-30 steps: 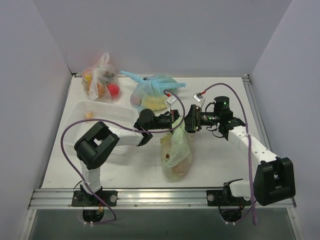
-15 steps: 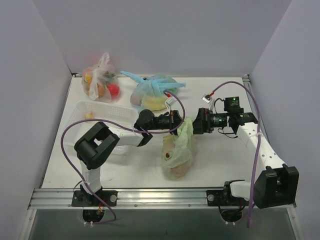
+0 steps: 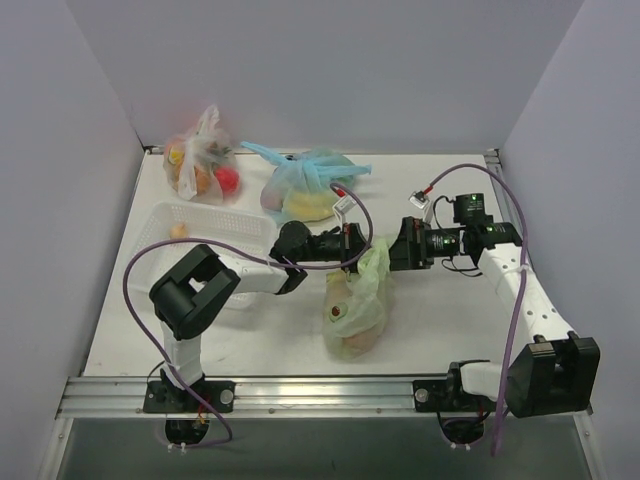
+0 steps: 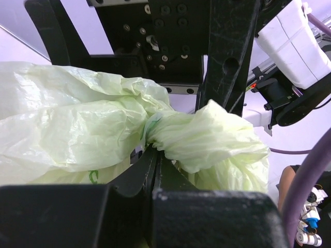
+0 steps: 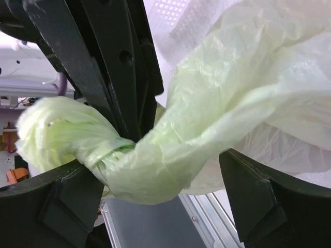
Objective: Place the fake fruits into the plastic bag and tie a complex knot
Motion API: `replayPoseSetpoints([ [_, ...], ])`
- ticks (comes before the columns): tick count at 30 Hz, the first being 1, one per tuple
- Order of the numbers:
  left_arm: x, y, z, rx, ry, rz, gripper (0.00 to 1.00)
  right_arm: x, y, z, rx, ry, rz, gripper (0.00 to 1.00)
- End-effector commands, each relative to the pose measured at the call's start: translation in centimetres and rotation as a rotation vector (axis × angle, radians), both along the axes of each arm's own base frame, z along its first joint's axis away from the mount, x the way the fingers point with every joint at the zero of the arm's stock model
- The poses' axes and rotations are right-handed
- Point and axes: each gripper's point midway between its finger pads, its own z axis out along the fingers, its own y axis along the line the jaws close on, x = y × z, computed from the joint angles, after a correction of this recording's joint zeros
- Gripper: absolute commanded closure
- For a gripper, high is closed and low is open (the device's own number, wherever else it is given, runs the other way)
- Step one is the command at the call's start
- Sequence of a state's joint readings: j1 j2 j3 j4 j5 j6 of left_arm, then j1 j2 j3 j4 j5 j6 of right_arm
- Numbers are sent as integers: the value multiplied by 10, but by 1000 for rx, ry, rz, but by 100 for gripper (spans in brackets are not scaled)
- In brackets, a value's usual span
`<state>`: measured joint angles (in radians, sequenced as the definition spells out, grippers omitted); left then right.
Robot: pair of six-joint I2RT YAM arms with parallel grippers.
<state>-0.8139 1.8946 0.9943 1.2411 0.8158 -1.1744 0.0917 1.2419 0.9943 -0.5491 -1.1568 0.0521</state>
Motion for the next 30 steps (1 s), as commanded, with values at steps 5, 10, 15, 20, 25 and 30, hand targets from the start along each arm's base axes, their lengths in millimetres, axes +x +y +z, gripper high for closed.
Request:
replayPoseSetpoints([
  [5,-18,-6,23,-94,-84,-50,100,19,26,26,60,-46,37,16],
  [10,-13,-3,18,-86,-78,-36,100,32,41,32,91,-80,14,16],
  [15,-1,4,16,-74,-70,-5,100,32,38,24,57,-101,36,2],
  [20,-1,6,17,-76,-71,-2,100,14,24,13,-10,-96,89,0],
  [25,-3,7,20,-81,-75,-6,100,3,13,9,-54,-98,96,0],
  [30,-4,7,19,-79,-72,-8,100,-5,5,9,-69,-100,87,0],
])
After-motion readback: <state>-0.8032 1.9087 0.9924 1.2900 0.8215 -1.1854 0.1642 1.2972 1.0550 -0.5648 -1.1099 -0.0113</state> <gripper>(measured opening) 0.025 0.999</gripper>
